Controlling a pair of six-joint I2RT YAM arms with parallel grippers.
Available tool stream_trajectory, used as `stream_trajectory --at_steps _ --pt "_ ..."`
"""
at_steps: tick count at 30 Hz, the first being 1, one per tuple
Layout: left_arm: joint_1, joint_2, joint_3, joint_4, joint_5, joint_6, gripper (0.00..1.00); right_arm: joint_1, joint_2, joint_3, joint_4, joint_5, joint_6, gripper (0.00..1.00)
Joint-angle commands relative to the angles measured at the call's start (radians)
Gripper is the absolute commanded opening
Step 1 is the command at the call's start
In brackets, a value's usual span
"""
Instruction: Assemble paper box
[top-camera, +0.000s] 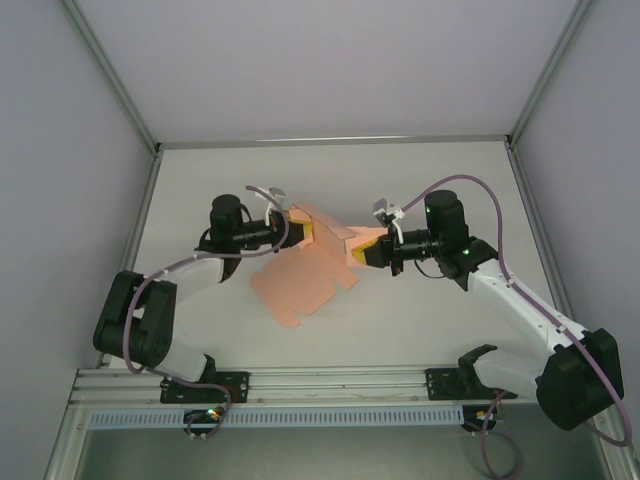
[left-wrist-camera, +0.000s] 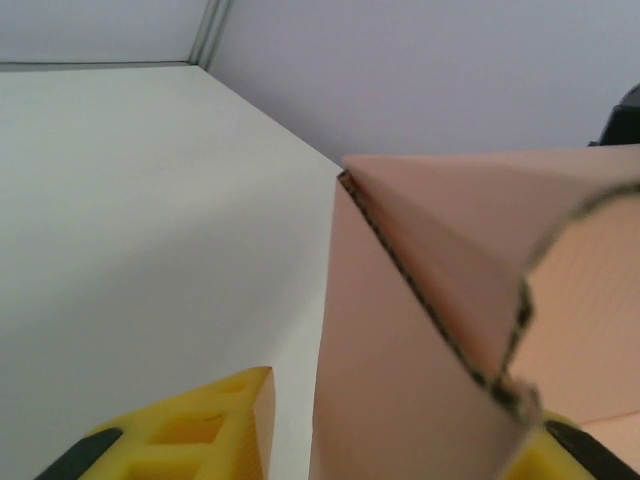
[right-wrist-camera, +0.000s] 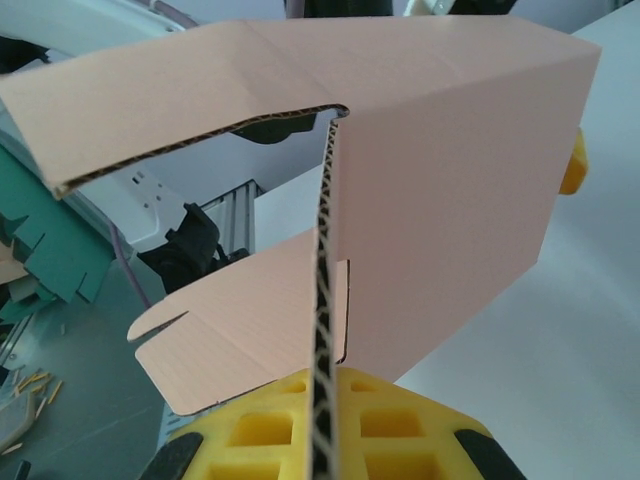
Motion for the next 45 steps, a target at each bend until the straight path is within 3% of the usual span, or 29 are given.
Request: stream_trajectory --at_steps 1,4,9,13,18,23,27,29,31,33,36,37,40,45 --pt "-0.001 -0.050 0.006 -0.141 -0.171 0.074 0.18 -0.001 -0.023 0.026 0.004 0.000 -0.015 0.00" --pt "-0.015 -0.076 0.015 -0.226 -0.302 0.107 0.00 -0.002 -0.030 0.023 -0.003 0.002 -0.020 0.00" --pt "-0.080 -0.093 0.044 -0.320 -0.569 0.124 0.00 0.000 -0.029 0.020 0.001 0.011 -0.018 0.00" --pt "-0.151 -0.077 0.110 -0.455 -0.986 0.079 0.00 0.011 -0.030 0.023 -0.014 0.052 -0.031 0.00" --pt "-0.195 -0.007 0.193 -0.597 -1.334 -0.038 0.00 0.035 -0.047 0.009 -0.001 0.100 -0.045 0.00" --pt "-0.219 0.083 0.331 -0.786 -1.526 -0.163 0.00 0.043 -0.047 -0.002 0.019 0.118 -0.034 0.00" --pt "-0.264 0.153 0.426 -0.881 -1.700 -0.174 0.00 0.048 -0.041 -0.007 0.035 0.130 -0.029 0.00" --pt "-0.278 0.165 0.425 -0.841 -1.693 -0.122 0.00 0.047 -0.036 -0.006 0.036 0.148 -0.027 0.00" --pt "-0.280 0.155 0.408 -0.791 -1.613 -0.071 0.00 0.045 -0.035 -0.006 0.034 0.219 -0.011 0.00" --pt "-0.289 0.116 0.335 -0.639 -1.488 0.029 0.00 0.042 -0.038 -0.003 0.013 0.314 -0.003 0.19" --pt "-0.294 0.048 0.210 -0.434 -1.313 0.104 0.00 0.036 -0.047 0.000 -0.016 0.431 0.000 0.60" --pt "-0.294 0.029 0.189 -0.408 -1.259 0.126 0.00 0.034 -0.053 0.003 -0.028 0.460 0.000 0.64" --pt "-0.295 0.010 0.193 -0.451 -1.248 0.155 0.00 0.033 -0.087 0.008 -0.056 0.473 -0.051 0.75" --pt "-0.299 0.012 0.223 -0.511 -1.157 0.188 0.00 0.072 -0.101 0.074 -0.121 0.478 -0.202 0.81"
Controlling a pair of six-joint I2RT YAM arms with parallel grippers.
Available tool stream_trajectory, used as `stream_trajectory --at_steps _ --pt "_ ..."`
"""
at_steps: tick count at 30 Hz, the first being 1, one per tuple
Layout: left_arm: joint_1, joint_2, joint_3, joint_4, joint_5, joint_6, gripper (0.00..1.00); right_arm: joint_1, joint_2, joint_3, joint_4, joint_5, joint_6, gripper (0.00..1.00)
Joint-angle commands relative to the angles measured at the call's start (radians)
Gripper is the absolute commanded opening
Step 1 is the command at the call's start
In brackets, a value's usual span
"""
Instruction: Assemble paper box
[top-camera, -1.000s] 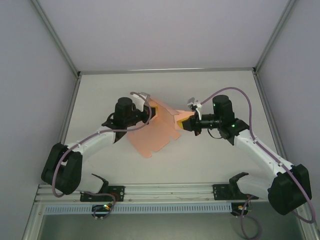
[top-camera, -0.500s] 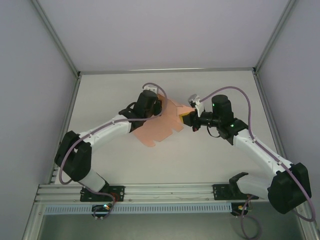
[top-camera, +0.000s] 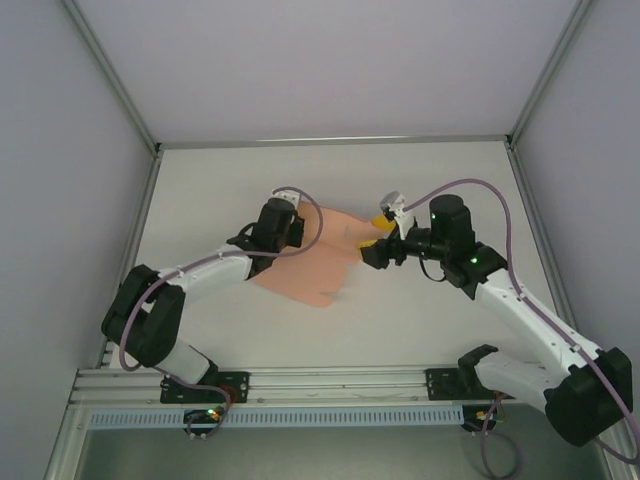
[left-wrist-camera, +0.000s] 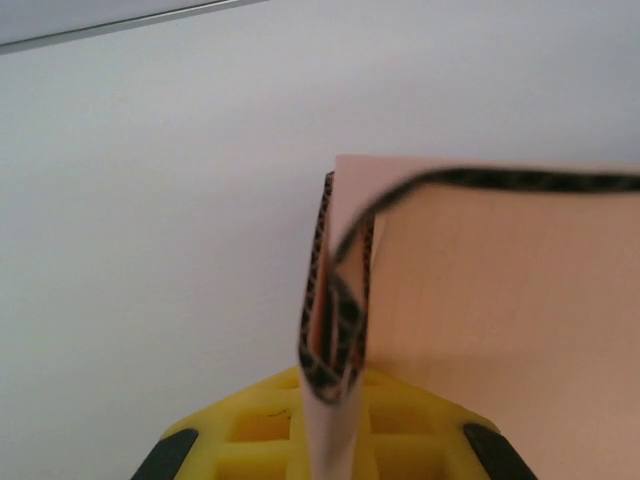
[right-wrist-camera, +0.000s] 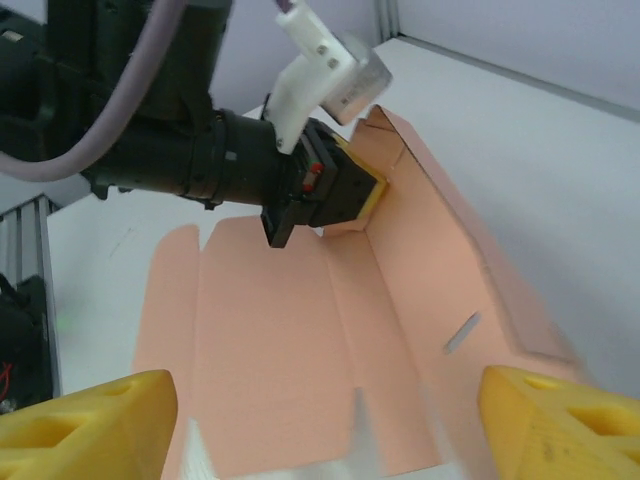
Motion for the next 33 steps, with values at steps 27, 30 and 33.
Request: stream_trajectory --at_steps 27,30,33 --pt "-0.036 0.261 -0.258 0.813 0.311 0.232 0.00 0.023 0.584 0.482 -0.305 0.254 0.109 0.80" --pt "-0.036 0.289 -0.272 0.845 0.322 0.235 0.00 0.042 0.676 0.539 -0.322 0.204 0.117 0.79" --pt "-0.036 0.308 -0.288 0.874 0.316 0.229 0.01 0.072 0.757 0.590 -0.365 0.186 0.108 0.78"
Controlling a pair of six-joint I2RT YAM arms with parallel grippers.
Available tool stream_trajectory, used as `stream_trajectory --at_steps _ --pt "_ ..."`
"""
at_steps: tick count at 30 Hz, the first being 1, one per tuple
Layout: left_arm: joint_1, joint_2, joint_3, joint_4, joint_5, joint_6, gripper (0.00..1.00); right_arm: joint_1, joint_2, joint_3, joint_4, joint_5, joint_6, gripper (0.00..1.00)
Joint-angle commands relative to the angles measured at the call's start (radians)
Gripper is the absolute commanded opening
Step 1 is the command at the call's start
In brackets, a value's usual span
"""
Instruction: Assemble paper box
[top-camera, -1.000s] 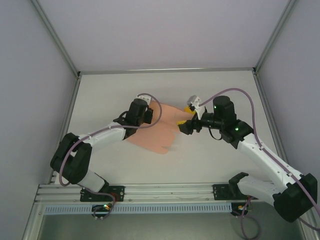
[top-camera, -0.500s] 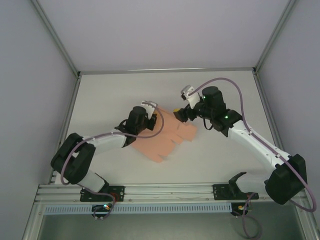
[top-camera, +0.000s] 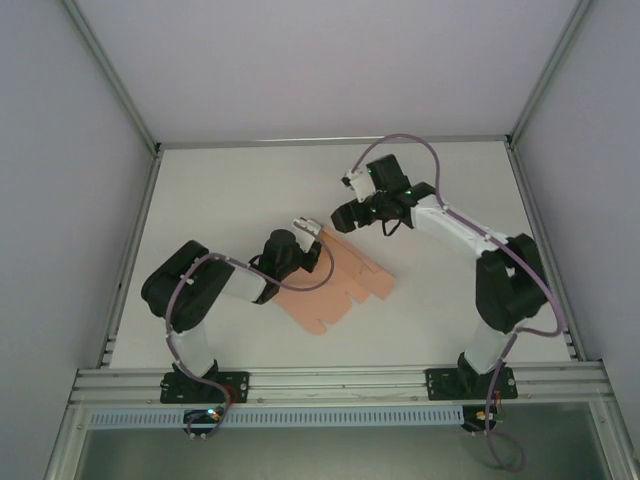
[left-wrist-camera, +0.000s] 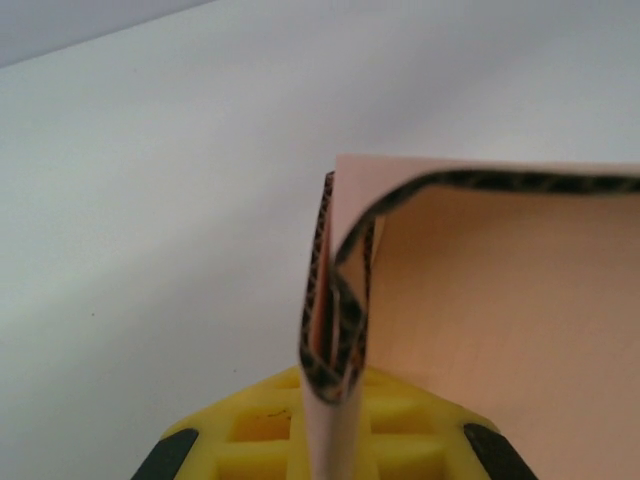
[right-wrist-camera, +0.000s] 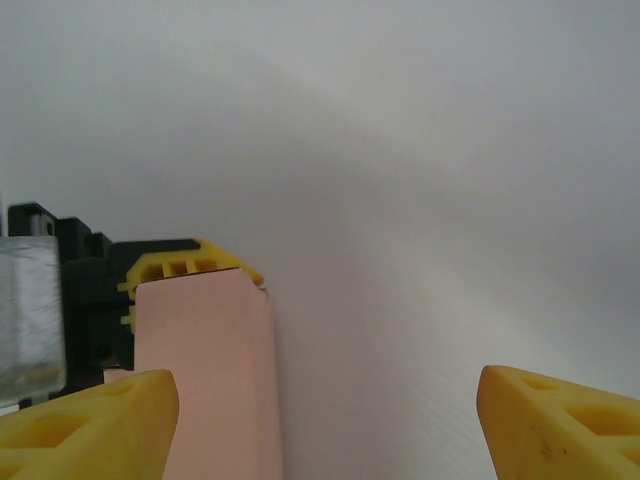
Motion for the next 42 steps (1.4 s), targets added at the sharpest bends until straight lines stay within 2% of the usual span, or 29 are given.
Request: stream_trajectory --at_steps 1,13,15,17,25,28,33,42 --pt "-0.003 0.022 -0.027 0.099 0.026 0.017 0.02 0.037 0.060 0.056 -0.080 -0.060 0.014 0.79" --pt "-0.003 -0.027 -0.066 0.043 0.003 0.012 0.28 0.099 0.126 -0.009 -0.077 -0.041 0.026 0.77" --pt "-0.003 -0.035 -0.086 0.061 -0.007 0.000 0.28 0.104 0.130 -0.022 -0.069 -0.018 0.041 0.77" --pt "-0.003 -0.031 -0.099 0.085 -0.009 -0.006 0.18 0.102 0.121 -0.043 -0.045 -0.011 0.060 0.76" --pt "-0.004 -0.023 -0.121 0.152 -0.006 -0.005 0.15 0.098 0.031 -0.034 -0.018 -0.023 0.064 0.78" --pt "-0.005 -0.019 -0.119 0.152 0.002 0.011 0.08 0.083 0.015 -0.020 -0.005 0.018 0.099 0.78" --pt "-0.008 -0.011 -0.124 0.159 0.028 0.022 0.08 0.026 0.011 -0.006 0.061 -0.009 0.181 0.79" --pt "-0.013 0.011 -0.115 0.174 0.047 0.036 0.10 0.028 0.143 0.090 0.015 -0.114 0.206 0.78"
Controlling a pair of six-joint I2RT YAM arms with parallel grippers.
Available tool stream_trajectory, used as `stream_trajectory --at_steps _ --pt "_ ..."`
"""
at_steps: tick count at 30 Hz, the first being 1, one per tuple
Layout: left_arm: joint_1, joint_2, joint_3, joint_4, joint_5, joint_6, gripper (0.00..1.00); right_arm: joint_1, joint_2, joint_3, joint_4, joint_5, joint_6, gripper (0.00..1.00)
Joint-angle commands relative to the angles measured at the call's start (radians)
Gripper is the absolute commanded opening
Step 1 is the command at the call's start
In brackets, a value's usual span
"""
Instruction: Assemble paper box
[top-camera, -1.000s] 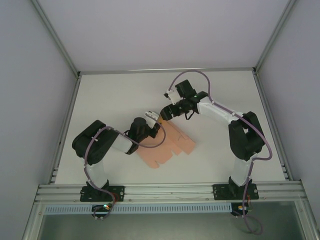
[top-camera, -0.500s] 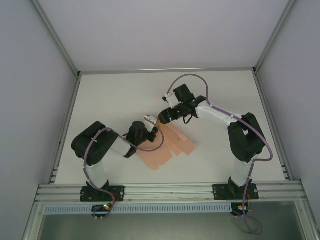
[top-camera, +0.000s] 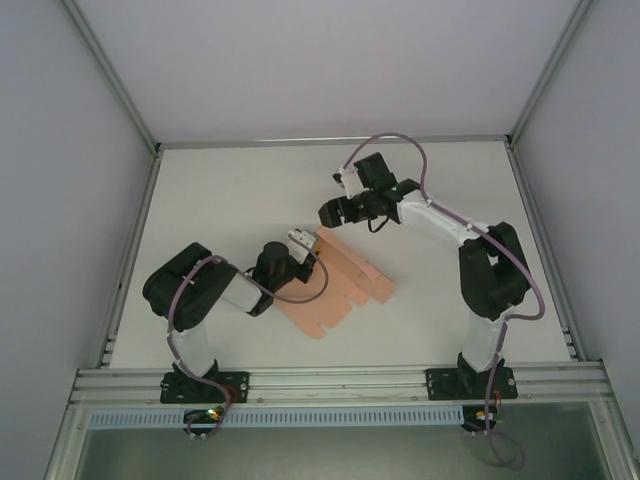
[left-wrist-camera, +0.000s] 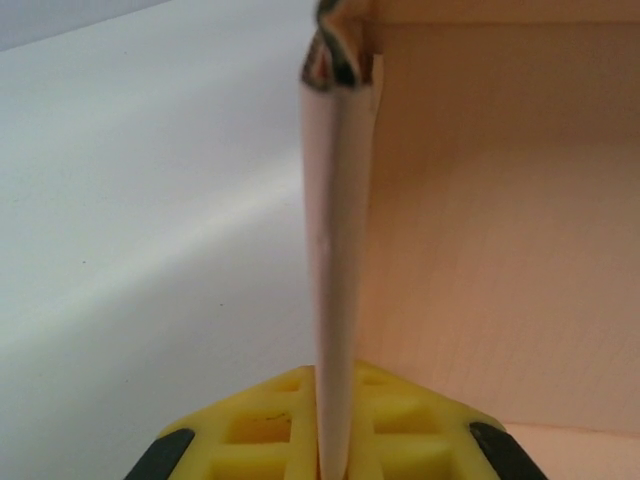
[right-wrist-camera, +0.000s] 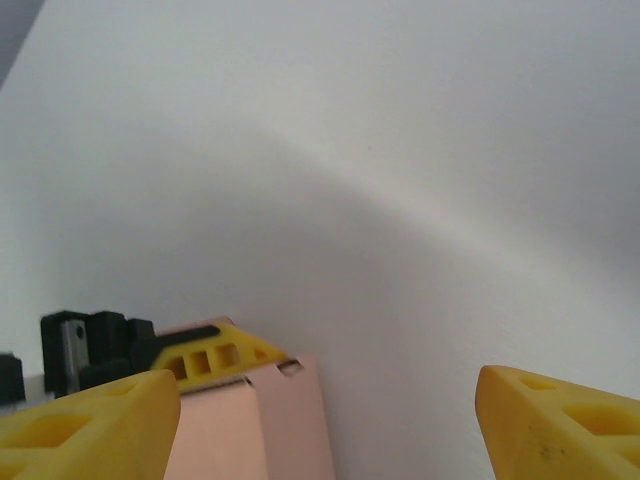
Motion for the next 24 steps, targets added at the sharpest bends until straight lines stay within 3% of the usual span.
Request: stream_trajectory --at_steps 1,8,11,13,24 --pt "-0.009 0.011 0.003 0.039 0.025 0.018 0.10 0.011 0.047 0.013 -0.029 -0.060 0.027 0.78" --pt "-0.009 0.030 0.010 0.041 0.010 0.009 0.13 0.028 0.057 -0.051 -0.045 -0.075 0.028 0.77" --pt "-0.008 0.044 0.006 0.052 0.002 -0.010 0.26 0.040 0.048 -0.104 -0.022 -0.066 0.041 0.77" --pt "-0.007 0.045 0.003 0.059 0.000 -0.023 0.30 0.054 0.048 -0.136 0.000 -0.048 0.051 0.77" --pt "-0.009 0.009 -0.051 0.148 -0.048 -0.073 0.32 0.139 0.021 -0.288 0.108 0.091 0.068 0.77"
